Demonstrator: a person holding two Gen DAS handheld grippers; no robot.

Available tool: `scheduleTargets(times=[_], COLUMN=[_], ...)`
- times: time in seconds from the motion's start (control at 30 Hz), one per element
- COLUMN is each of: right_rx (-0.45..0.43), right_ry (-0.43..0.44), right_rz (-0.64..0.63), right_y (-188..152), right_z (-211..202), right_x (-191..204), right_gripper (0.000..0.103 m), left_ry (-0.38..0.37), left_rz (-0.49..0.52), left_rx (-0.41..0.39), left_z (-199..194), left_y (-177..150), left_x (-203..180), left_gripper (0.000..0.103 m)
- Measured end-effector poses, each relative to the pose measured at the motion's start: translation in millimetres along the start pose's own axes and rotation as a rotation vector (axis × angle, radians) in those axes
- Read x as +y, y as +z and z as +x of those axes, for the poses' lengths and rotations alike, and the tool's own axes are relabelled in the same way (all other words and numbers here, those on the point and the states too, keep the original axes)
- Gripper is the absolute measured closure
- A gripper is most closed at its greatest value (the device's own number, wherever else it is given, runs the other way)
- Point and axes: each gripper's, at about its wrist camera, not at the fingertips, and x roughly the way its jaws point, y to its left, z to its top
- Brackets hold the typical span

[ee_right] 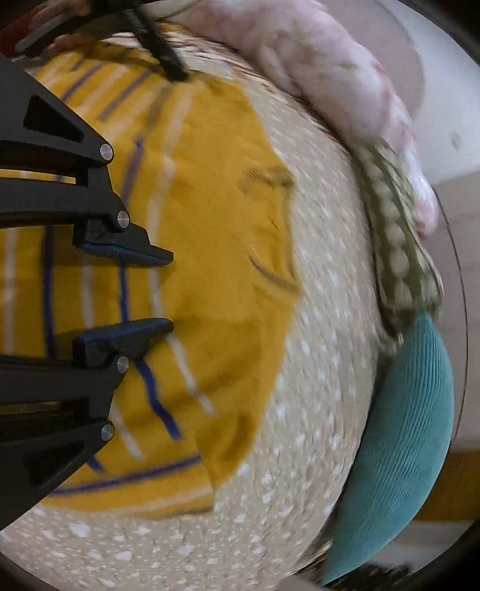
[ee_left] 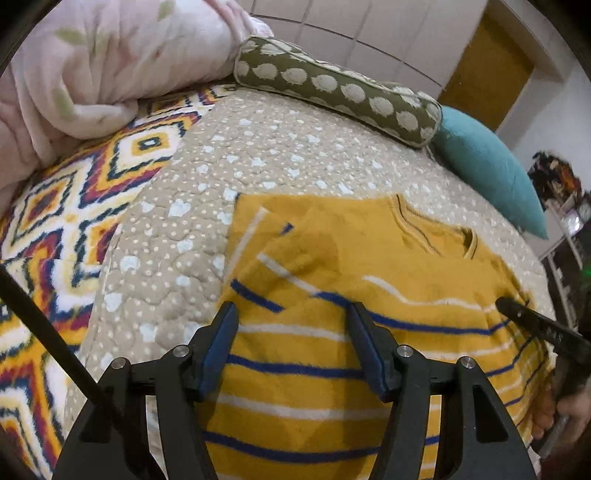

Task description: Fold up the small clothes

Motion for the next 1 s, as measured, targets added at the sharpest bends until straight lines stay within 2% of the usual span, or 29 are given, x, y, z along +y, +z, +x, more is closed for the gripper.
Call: scheduleTargets(times=[0.07,0.13,0.23,0.3,0.37,0.5,0.7,0.8,0.83,0.9,1.0], right_rx=[-0.022,-0.041,-0.055,-0.061,-0.072,-0.118,-0.129,-0.095,-0.083,-0.079,-0.094], right_ry=[0.033,0.032,0.104,0.083,0.001,-0.11,-0.13,-0.13,-0.137,-0.152,-0.196], right_rz=[0.131,0.223,0.332,0.317,0.256,0.153,0.081,0.1,0.106,0.111,0.069], right_y=[8.5,11.8,11.0,9.1,7.9,-0.2,-45.0,-74.8,-84.7,-100.8,-113.3], right_z=[1.1,0.4,-2.0,-9.0,-23.8,-55.9,-92.7,-90.7,-89.6,-86.9,-89.3], right_x=[-29.1,-47.4,-68.2,-65.8,-53.5,-38.0,-18.5,-17.2,-18.9,-23.7,-22.0], right_gripper=[0.075,0.075,0.075,0.075,0.073,0.053,0.05,0.048,0.048,0.048,0.048], left_ry=[-0.017,-0.044,0.059,0.092,0.104,0.115,0.062,0.086,0.107,0.108,0.04], left_rz=[-0.041,-0.086,-0.141,-0.174,-0.185,-0.139,-0.019,0.058,0.077,0.072,0.005], left_rx=[0.0,0.001,-0.025,-0.048,-0.082,-0.134,-0.059,-0.051,-0.07,-0.081,-0.052], left_z=[0.0,-0.9,-9.8,-20.2,-34.3,-59.3,-50.9,-42.0,-43.0,-45.5,-45.2], left_y=[2.8,5.0,7.3,8.8,8.6,-1.2,-30.3,-47.5,-52.1,-57.1,-57.9], left_x=[8.5,18.4,35.1,48.2,56.4,55.0,32.0,17.4,15.4,19.3,36.9], left_gripper=[0.043,0.043,0.042,0.042,0.042,0.042,0.042,0.041,0.037,0.032,0.031])
